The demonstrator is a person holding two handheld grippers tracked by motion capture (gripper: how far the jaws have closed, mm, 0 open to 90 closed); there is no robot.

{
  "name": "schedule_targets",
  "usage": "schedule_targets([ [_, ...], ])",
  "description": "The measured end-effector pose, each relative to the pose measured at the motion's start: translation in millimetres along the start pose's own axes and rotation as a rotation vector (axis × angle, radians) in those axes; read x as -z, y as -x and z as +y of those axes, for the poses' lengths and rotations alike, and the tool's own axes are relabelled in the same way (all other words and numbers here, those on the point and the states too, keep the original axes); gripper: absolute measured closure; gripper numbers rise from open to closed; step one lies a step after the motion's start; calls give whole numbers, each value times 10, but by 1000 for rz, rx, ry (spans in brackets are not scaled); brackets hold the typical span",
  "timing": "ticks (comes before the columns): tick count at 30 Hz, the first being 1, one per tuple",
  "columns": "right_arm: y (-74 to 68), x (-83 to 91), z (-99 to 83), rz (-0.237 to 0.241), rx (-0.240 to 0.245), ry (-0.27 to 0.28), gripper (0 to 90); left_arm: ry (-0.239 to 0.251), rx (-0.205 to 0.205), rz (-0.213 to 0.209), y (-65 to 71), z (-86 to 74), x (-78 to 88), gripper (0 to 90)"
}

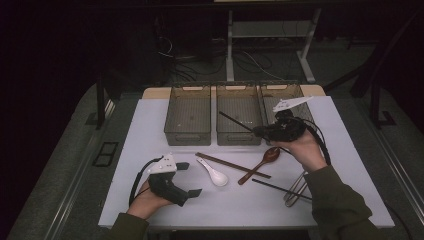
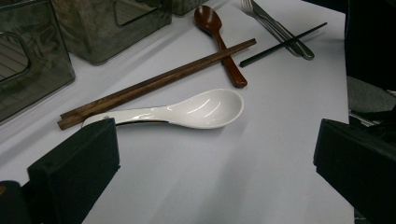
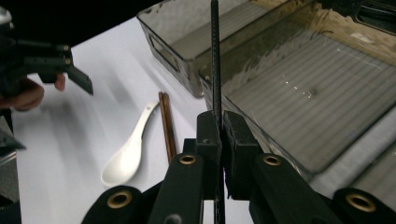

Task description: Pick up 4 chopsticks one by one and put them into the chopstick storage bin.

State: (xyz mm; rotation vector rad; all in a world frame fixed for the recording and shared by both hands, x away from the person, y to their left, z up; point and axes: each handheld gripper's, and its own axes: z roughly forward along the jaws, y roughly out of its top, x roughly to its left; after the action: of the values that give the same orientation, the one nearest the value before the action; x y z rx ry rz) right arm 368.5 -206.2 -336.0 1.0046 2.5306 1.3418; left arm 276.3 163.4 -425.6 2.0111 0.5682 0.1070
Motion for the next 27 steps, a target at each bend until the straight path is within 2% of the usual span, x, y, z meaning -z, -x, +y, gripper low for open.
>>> schedule_targets([
  [15,-82,-325,435,-17,-6,-7,849,6,2,6,-7,5,10,0],
  [27,-129,-788,752,-52,3,-61,849,15,8,1,-10,5,10,0],
])
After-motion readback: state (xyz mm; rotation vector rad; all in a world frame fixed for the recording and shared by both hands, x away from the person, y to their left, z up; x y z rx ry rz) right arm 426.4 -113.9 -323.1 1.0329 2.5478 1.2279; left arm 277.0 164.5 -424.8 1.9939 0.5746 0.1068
